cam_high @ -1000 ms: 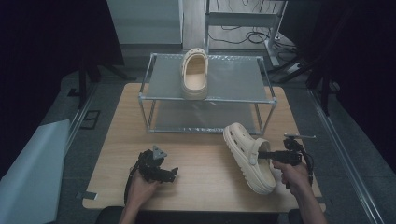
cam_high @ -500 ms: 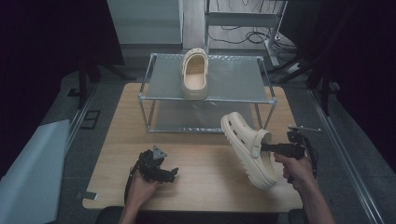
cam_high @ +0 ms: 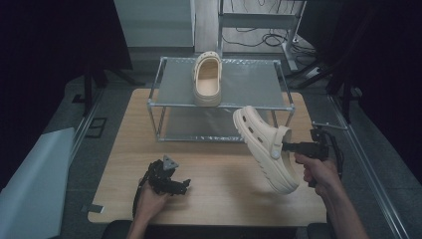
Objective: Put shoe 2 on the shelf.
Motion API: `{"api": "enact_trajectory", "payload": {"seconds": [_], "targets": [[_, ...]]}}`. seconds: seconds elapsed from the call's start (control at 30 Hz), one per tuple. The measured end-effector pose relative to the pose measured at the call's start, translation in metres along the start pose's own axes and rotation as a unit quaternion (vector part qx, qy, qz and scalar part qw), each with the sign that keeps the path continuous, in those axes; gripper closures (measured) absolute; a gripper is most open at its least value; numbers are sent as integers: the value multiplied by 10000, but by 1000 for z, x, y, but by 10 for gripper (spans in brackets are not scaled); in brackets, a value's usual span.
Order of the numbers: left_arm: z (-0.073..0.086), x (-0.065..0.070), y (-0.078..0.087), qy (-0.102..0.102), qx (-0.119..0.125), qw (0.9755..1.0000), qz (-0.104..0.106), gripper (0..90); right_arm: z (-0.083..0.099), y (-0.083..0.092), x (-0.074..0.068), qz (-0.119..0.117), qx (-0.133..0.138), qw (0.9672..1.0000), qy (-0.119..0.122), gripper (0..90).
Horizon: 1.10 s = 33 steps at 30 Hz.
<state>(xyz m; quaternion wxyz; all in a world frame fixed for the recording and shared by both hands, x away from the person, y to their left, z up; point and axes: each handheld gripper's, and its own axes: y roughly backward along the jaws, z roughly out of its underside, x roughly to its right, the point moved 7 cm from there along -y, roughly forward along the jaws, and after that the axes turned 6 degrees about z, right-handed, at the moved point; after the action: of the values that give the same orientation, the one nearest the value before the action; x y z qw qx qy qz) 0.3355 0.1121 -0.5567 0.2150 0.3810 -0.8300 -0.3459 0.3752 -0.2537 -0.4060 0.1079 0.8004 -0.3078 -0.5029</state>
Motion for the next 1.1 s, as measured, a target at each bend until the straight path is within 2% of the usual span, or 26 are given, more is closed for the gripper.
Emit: {"api": "enact_trajectory", "payload": {"seconds": [0.23,0.5,0.73,0.87,1.1], "targets": [[0,0,0,39,11,10000,36,0,-21,0,-19,-63,146,9999,-41,750],[1,0,0,43,-5,10000,57,0,-56,-9,-33,-49,347,9992,-211,751],[1,-1,0,44,-2,10000,53,0,-82,-24,-32,61,448,9978,-478,750],[1,-1,0,56,10,10000,58,0,-100,-30,-27,223,601,9958,-657,750],[1,-1,1,63,41,9999,77,0,-129,-46,-24,588,858,9903,-916,750]]}}
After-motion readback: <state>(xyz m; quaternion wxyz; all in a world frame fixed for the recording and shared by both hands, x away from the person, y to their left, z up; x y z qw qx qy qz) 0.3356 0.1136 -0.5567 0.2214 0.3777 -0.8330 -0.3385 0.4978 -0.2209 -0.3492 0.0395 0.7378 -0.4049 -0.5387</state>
